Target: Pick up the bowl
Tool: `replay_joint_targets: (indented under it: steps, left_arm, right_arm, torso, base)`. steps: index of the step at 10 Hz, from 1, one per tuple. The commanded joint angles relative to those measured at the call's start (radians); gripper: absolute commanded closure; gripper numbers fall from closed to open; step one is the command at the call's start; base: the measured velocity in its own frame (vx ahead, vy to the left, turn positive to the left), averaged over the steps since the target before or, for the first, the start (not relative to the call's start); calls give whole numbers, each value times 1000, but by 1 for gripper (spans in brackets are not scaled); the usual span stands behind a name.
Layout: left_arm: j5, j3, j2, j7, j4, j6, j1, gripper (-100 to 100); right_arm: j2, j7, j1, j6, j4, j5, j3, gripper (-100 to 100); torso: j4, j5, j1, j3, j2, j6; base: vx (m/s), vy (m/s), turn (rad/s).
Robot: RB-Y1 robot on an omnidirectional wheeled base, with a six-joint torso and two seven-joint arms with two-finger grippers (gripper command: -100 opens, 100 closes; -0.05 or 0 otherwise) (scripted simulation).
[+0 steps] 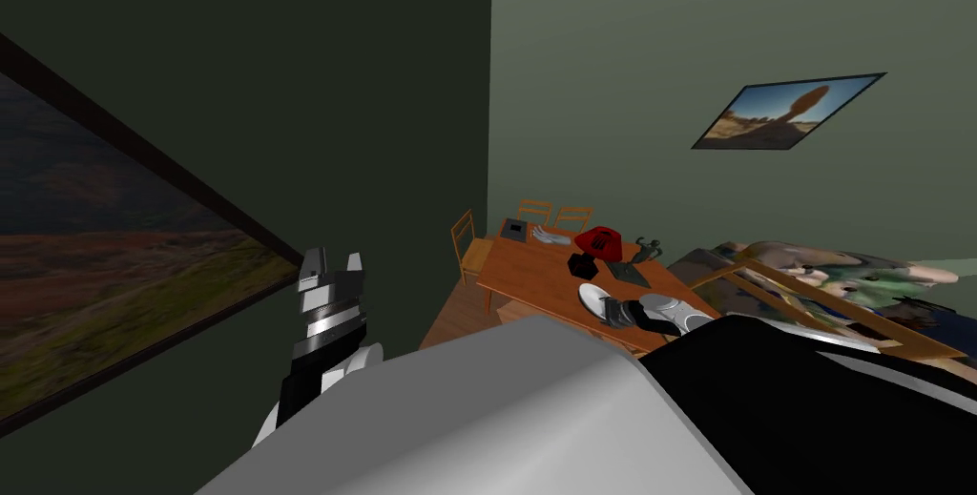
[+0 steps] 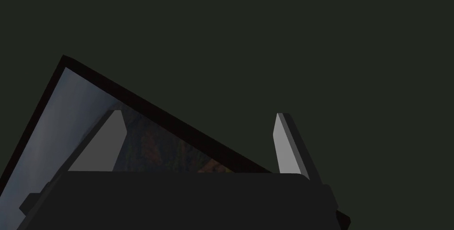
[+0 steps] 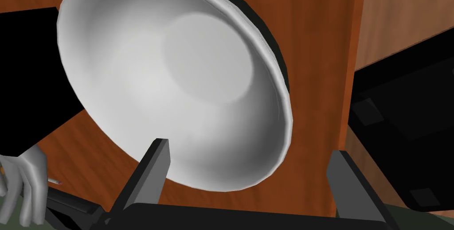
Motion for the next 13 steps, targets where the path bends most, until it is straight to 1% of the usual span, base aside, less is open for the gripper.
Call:
replay_joint_targets:
  steps: [1,2,3,4,5,6,10,11,12,13]
  left_arm:
    - [0,0,0,0,0,0,0,0]
    - [0,0,0,0,0,0,0,0]
    - [0,0,0,0,0,0,0,0]
    - [0,0,0,0,0,0,0,0]
    - [0,0,0,0,0,0,0,0]
    - [0,0,0,0,0,0,0,0]
    - [0,0,0,0,0,0,0,0]
    - [0,0,0,0,0,0,0,0]
    - [0,0,0,0,0,0,0,0]
    - [0,0,0,0,0,0,0,0]
  right_arm:
    - [0,0,0,0,0,0,0,-100]
    - [3,4,-2,-7,7,1,3,0]
    - [33,10,-3,14,17,5,4,-100]
    - [57,15,-3,31,26,8,6,-100]
    - [48,21,-3,13,32,4,0,-100]
    - [50,23,-3,16,33,4,0,100]
    - [51,22,-3,16,33,4,-1,100]
    - [51,22,-3,16,33,4,-1,0]
    - [21,8,-3,6,13,4,4,100]
    - [3,4,-2,-6,6,1,3,100]
  torso:
    - [0,0,0,0,0,0]
    - [0,0,1,0,0,0]
    - [0,1,2,0,1,0]
    - [0,0,0,0,0,0]
    - [0,0,-1,0,0,0]
    - [0,0,0,0,0,0]
    - [0,1,2,0,1,0]
    - [0,1,3,0,1,0]
    - [0,1,3,1,1,0]
    - [0,3,5,1,2,0]
  base:
    - [9,-21,25]
    - [0,0,0]
    - [10,-34,66]
    - [22,-61,97]
    - [11,-30,22]
    - [0,0,0]
    - [-1,1,-3]
    - [0,0,0]
    - [-8,24,-58]
    - [-16,60,-107]
